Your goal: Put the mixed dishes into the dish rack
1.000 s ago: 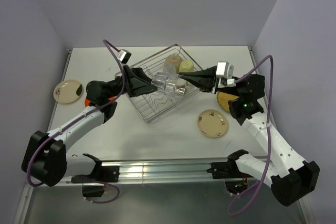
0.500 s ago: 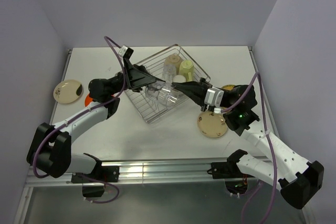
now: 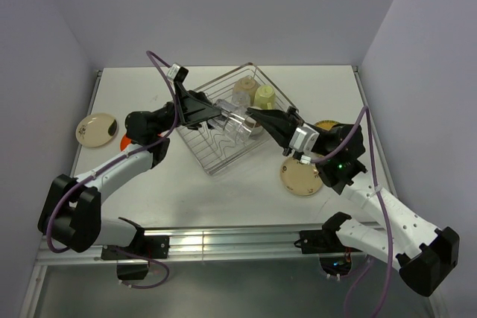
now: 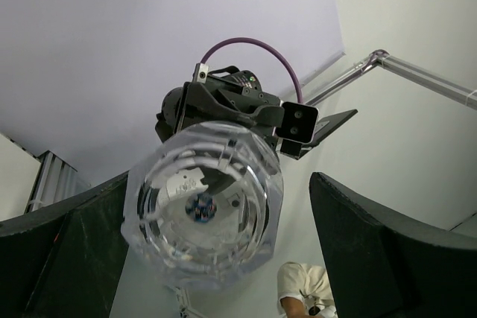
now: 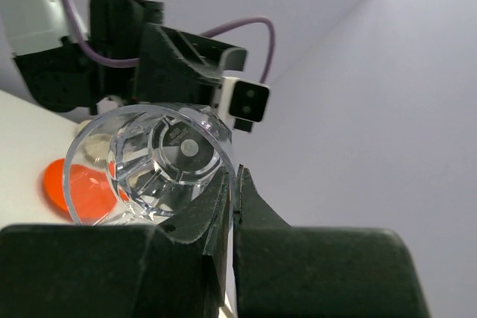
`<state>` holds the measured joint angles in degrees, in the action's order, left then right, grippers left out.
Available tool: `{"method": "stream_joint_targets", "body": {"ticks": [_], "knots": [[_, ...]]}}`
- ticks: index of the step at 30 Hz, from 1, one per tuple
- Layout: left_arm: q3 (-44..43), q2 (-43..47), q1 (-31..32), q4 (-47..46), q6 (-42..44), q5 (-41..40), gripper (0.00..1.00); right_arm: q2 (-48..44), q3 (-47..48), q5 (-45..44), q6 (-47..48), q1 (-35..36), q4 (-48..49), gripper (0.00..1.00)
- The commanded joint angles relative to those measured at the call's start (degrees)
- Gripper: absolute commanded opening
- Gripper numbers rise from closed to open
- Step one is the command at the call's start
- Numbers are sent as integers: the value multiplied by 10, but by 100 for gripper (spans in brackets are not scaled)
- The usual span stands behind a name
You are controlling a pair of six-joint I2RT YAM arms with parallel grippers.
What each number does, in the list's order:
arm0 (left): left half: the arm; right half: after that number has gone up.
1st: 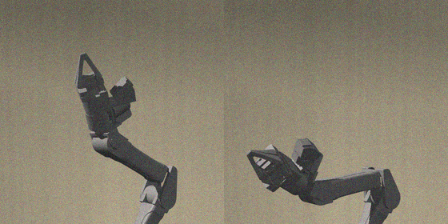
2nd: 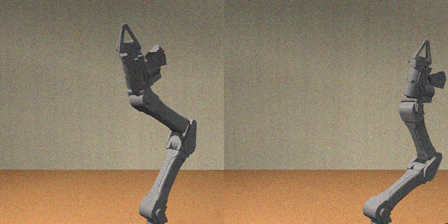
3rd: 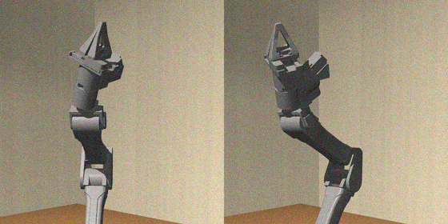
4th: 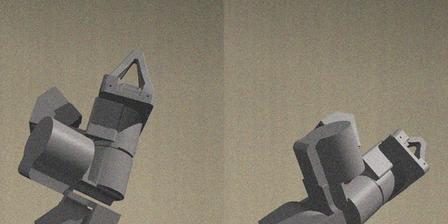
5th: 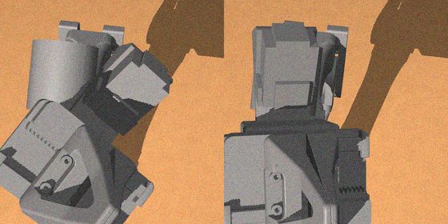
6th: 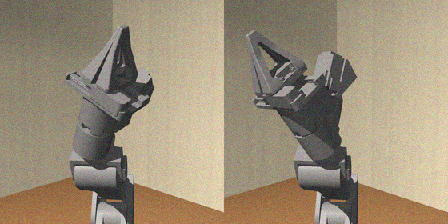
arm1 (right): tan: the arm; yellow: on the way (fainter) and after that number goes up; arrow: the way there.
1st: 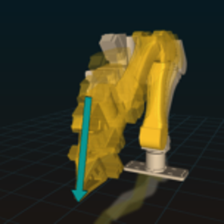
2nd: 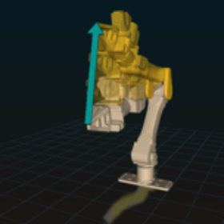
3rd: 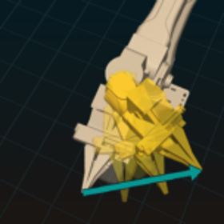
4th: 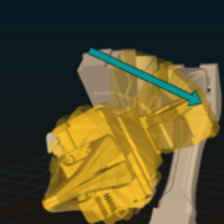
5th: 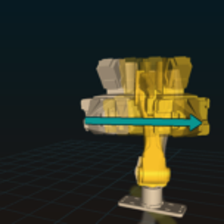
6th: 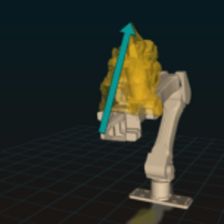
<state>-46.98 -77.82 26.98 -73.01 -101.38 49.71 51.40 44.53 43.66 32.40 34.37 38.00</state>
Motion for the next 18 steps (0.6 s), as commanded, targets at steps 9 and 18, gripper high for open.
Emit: {"method": "stream_joint_targets", "body": {"ticks": [9, 18], "knots": [[-23, 7, -1, -82, 2, 1, 99, 1, -7, -67, 14, 3, 61, 0], [-29, 15, -1, -42, 17, -15, 96, 0, -23, -67, 30, 10, 60, 0]]}}
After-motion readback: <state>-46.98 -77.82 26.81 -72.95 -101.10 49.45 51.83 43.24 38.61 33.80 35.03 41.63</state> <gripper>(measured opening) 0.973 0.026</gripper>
